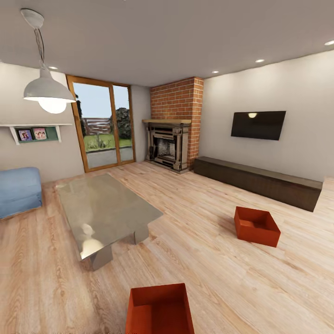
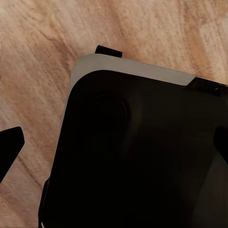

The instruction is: Move the two storage containers from the living room to the garage. In the garage, place one container on the floor and stack the other container on top of it (either order is fine).

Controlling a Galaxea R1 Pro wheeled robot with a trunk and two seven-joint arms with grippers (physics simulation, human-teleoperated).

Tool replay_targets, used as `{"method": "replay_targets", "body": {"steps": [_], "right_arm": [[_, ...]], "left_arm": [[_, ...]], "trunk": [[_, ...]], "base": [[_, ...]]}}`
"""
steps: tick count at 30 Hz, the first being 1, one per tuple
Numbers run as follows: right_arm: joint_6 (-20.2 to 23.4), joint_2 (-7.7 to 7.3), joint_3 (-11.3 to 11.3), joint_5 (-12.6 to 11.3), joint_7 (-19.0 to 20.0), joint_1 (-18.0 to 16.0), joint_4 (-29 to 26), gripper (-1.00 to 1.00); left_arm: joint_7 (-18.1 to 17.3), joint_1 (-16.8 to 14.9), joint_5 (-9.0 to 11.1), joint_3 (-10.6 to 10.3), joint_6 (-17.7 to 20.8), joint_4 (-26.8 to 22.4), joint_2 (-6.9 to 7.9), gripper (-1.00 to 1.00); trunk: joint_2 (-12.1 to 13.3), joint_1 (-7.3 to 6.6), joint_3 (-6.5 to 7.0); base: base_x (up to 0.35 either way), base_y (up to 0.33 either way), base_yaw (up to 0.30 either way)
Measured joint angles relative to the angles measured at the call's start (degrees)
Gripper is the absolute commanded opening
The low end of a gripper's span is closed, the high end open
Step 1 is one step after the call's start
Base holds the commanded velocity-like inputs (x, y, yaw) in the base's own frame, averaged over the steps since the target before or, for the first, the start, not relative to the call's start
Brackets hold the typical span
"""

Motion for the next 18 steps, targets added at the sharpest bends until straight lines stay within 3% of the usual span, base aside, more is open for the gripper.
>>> {"method": "replay_targets", "body": {"steps": [5, 11, 18], "right_arm": [[0.02, -0.03, -0.02, 0.00, 0.00, 0.00, 0.00, 1.00], [-0.24, -0.12, -0.01, 0.00, 0.00, 0.00, 0.00, 1.00], [-0.20, -0.10, -0.01, 0.00, 0.00, 0.00, 0.00, 1.00]], "left_arm": [[0.00, 0.00, -0.03, 0.00, 0.00, 0.00, -0.07, 1.00], [0.00, 0.00, 0.00, -0.01, 0.00, 0.00, -0.09, 1.00], [0.00, 0.00, 0.01, 0.00, 0.00, 0.00, -0.05, 1.00]], "trunk": [[0.00, 0.00, 0.00], [0.00, 0.00, 0.00], [0.00, 0.00, 0.00]], "base": [[0.000, 0.000, 0.195], [0.000, 0.000, 0.028], [0.000, -0.139, 0.002]]}}
